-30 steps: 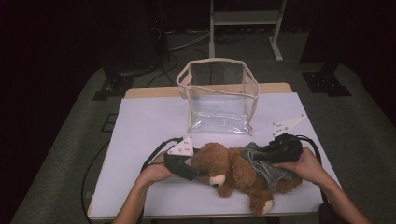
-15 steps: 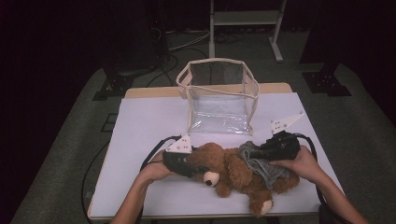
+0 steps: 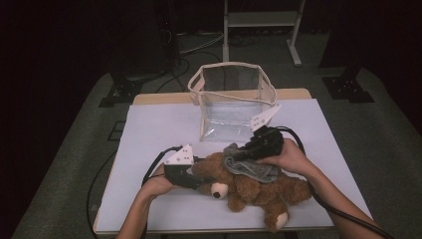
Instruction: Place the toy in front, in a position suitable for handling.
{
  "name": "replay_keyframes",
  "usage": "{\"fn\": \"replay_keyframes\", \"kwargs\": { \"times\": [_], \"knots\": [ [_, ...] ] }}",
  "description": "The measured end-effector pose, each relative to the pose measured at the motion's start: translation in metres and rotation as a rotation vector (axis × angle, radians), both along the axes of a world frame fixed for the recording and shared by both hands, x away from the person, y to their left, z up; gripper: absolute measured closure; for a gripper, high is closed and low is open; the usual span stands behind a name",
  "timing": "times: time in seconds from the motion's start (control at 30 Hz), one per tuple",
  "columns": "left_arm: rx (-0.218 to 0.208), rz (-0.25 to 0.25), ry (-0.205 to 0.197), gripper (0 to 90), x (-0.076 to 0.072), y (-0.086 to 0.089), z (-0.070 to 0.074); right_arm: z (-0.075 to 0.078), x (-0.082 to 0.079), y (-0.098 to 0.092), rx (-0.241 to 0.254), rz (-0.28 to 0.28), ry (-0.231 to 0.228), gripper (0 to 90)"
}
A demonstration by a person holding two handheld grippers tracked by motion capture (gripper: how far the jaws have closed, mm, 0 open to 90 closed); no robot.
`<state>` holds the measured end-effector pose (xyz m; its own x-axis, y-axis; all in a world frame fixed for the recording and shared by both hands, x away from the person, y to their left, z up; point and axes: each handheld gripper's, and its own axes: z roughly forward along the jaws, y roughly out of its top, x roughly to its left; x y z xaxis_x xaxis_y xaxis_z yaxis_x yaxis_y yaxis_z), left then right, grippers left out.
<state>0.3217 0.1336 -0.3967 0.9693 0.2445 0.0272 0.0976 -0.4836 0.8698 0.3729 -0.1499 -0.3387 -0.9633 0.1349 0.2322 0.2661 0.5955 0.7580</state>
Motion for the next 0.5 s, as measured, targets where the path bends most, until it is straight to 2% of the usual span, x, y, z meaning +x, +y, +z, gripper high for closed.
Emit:
{"fn": "replay_keyframes", "kwargs": {
  "times": [0.03, 0.07, 0.13, 0.17, 0.23, 0.33, 0.4, 0.5],
  "knots": [
    [0.003, 0.000, -0.006, 41.9, -0.001, -0.001, 0.002, 0.004, 0.001, 0.011, 0.005, 0.014, -0.013, 77.5],
    [0.014, -0.002, -0.012, 41.9, -0.002, -0.001, 0.003, 0.006, 0.001, 0.027, -0.019, 0.038, -0.031, 77.5],
    [0.052, 0.006, -0.029, 42.0, -0.004, 0.002, 0.003, 0.004, 0.000, 0.044, -0.054, 0.065, -0.050, 77.5],
    [0.040, 0.007, -0.019, 42.0, -0.004, 0.006, 0.002, 0.001, -0.001, 0.047, -0.058, 0.069, -0.052, 77.5],
    [0.008, 0.014, -0.003, 42.8, -0.002, 0.012, 0.000, -0.005, -0.002, 0.041, -0.056, 0.067, -0.037, 77.6],
    [-0.015, -0.001, 0.005, 43.9, -0.001, 0.012, 0.001, -0.010, -0.003, 0.017, -0.075, 0.032, -0.033, 77.5],
    [-0.028, -0.006, 0.019, 43.6, 0.000, 0.008, -0.001, -0.010, -0.003, 0.005, -0.053, 0.015, -0.012, 77.5],
    [-0.013, -0.001, 0.025, 43.7, -0.001, 0.006, -0.002, -0.005, -0.004, 0.013, -0.075, 0.032, -0.034, 77.5]
  ]
}}
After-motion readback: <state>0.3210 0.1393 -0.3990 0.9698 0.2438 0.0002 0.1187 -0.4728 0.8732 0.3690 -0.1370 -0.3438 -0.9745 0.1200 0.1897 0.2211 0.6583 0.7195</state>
